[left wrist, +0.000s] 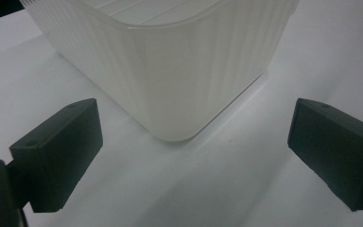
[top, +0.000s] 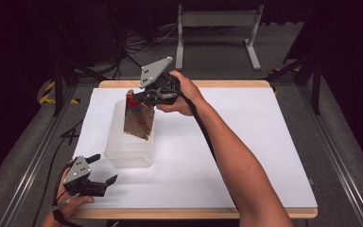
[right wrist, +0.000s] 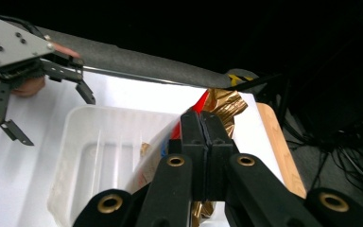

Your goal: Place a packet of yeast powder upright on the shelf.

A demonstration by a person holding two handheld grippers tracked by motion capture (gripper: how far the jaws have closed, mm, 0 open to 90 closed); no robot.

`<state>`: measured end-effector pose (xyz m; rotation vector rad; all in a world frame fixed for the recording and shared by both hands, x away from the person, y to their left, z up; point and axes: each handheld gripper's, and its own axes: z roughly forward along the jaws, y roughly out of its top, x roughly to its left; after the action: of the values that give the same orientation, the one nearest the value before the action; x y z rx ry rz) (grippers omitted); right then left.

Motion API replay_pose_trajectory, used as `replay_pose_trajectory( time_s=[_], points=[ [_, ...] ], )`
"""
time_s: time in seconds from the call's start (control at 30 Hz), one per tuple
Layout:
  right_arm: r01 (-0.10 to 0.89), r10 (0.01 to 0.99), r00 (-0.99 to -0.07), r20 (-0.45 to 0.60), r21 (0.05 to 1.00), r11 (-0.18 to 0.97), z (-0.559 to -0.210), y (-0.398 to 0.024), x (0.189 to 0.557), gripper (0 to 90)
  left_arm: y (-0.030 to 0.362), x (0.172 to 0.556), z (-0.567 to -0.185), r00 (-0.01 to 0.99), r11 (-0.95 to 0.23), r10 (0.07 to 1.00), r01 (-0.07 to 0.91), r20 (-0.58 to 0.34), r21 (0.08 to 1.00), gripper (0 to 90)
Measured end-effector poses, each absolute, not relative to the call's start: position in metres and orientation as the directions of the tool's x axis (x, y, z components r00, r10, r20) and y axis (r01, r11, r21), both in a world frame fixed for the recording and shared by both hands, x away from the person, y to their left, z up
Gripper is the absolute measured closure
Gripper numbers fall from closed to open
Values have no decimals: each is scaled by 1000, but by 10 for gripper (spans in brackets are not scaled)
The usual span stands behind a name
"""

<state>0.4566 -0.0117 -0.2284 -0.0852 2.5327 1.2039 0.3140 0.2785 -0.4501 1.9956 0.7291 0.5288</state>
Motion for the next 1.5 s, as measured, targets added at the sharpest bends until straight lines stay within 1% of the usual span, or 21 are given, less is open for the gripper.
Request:
replay_pose_trajectory(
  time_s=[0.07, 0.37, 0.4, 0.47, 0.67, 0.77, 0.9, 1.0, 1.03, 1.17, 1.4, 1.5],
  points=[
    [-202, 77, -940, -333, 724, 659, -232, -7, 458, 891, 279, 314, -450, 734, -407, 675, 284, 77, 868, 48],
    [-223, 42, -943, -329, 722, 655, -241, -3, 457, 888, 278, 314, -451, 733, -408, 676, 287, 75, 866, 48],
    [-252, 17, -935, -355, 695, 674, -244, -1, 455, 888, 278, 314, -451, 734, -409, 675, 288, 74, 866, 48],
    [-260, 6, -933, -360, 686, 679, -246, 1, 455, 887, 278, 314, -451, 736, -411, 673, 287, 75, 865, 48],
    [-280, -20, -937, -348, 716, 639, -252, 7, 451, 889, 278, 314, -451, 736, -411, 673, 287, 75, 865, 48],
    [-306, -26, -929, -369, 725, 617, -254, 13, 446, 891, 279, 314, -451, 734, -409, 675, 290, 73, 865, 48],
    [-315, -26, -927, -373, 742, 592, -253, 17, 442, 892, 279, 314, -451, 733, -407, 676, 290, 73, 866, 48],
    [-318, -46, -930, -363, 738, 595, -255, 18, 441, 891, 279, 314, -451, 735, -407, 674, 289, 72, 867, 48],
    [-325, -58, -927, -370, 718, 615, -261, 21, 441, 890, 279, 314, -451, 735, -407, 674, 289, 72, 866, 48],
    [-320, -66, -928, -367, 692, 647, -271, 25, 441, 889, 278, 314, -451, 737, -411, 672, 287, 76, 865, 48],
    [-300, -67, -937, -343, 689, 660, -285, 24, 442, 887, 279, 314, -451, 737, -411, 671, 286, 75, 866, 48],
    [-283, -56, -943, -328, 702, 653, -289, 22, 442, 886, 279, 314, -451, 737, -410, 672, 287, 74, 866, 48]
  ],
)
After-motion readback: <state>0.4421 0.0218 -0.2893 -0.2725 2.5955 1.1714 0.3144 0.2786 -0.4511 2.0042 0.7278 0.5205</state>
